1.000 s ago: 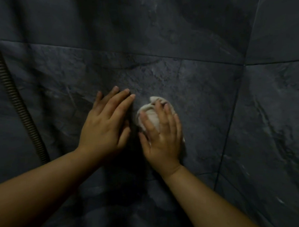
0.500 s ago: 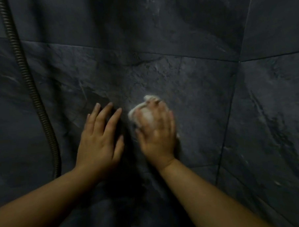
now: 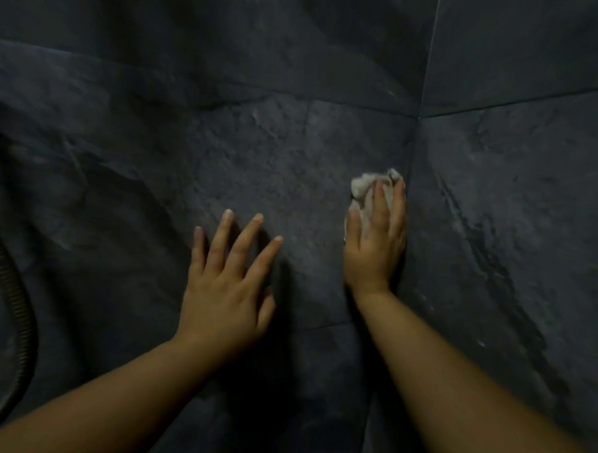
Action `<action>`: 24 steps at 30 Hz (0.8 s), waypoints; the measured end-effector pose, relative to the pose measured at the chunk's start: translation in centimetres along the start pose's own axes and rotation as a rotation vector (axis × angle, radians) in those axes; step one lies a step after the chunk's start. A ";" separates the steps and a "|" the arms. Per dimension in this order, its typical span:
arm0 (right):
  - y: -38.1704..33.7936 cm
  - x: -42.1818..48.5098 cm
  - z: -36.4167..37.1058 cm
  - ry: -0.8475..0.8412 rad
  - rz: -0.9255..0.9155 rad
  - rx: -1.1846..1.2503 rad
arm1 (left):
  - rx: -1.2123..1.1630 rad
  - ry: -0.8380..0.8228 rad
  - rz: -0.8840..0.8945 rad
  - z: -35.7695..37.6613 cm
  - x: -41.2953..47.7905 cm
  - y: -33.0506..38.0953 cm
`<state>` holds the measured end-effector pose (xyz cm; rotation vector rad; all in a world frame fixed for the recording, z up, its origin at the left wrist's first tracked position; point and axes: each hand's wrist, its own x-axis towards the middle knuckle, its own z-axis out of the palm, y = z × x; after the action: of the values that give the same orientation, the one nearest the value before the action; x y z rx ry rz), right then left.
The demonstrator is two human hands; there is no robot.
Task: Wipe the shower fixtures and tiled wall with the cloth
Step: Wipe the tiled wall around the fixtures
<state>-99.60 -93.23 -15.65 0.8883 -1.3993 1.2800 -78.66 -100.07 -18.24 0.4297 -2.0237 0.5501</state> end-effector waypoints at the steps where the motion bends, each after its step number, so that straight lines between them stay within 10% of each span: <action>1: 1.2 -2.8 -0.4 -0.016 -0.006 -0.006 | 0.024 -0.029 -0.004 0.5 -0.3 0.1; 9: 2.5 -18.4 -2.9 -0.207 0.192 -0.029 | 0.124 -0.157 -0.012 2.0 -1.1 -0.4; 17: -5.2 -6.6 1.2 -0.024 0.200 0.011 | -0.138 -0.195 -0.007 -0.9 -0.7 -1.0; 24: -5.6 -12.6 0.0 -0.373 -0.443 -0.006 | -0.421 -0.167 -0.126 -6.9 -3.0 -3.0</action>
<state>-91.34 -95.48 -26.48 1.3956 -1.3791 0.7987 -70.77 -98.62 -17.29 0.3508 -2.1824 0.0045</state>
